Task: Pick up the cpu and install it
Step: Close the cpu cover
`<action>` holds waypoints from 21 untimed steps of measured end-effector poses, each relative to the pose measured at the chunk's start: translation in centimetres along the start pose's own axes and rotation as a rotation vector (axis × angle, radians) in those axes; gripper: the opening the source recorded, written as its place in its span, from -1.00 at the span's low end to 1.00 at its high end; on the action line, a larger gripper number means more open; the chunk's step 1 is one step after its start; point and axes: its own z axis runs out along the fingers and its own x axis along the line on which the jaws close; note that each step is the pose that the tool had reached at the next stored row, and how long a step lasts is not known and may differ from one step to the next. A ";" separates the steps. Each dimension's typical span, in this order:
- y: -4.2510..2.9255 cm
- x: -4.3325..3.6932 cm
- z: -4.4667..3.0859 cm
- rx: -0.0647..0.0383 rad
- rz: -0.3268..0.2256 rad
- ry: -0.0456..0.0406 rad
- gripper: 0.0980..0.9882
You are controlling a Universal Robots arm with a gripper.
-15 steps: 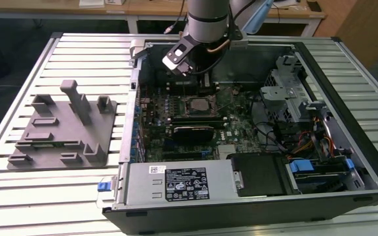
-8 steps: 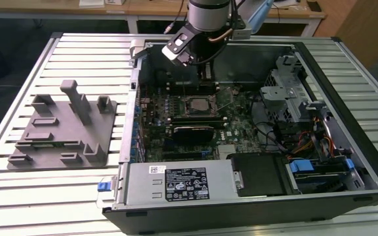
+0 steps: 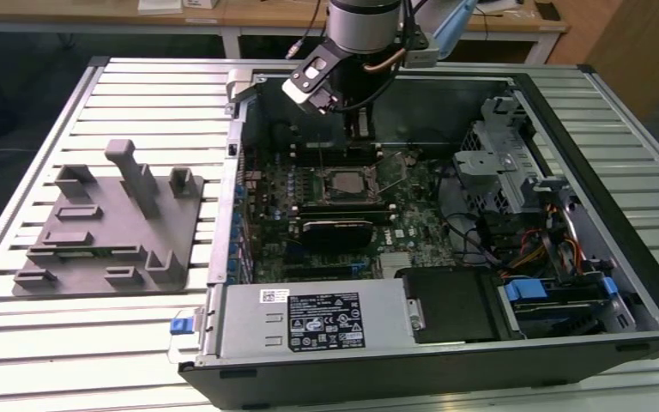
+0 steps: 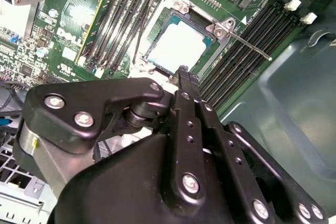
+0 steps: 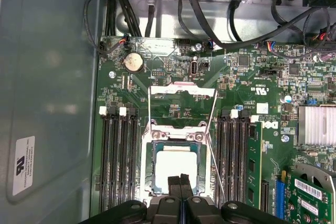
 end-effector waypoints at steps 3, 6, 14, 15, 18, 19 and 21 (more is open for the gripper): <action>0.00 0.00 0.00 0.000 0.000 0.0000 -0.98; 0.00 0.00 0.00 0.000 0.000 0.0000 -0.98; 1.35 -0.02 0.06 0.000 0.000 0.0000 -0.98; 1.60 -0.03 0.07 0.000 0.000 0.0000 -0.98; 2.52 -0.05 0.11 0.000 0.000 0.0000 -0.98; 2.89 -0.05 0.13 0.000 0.000 0.0000 -0.98; 3.68 -0.07 0.16 0.000 0.000 0.0000 -0.98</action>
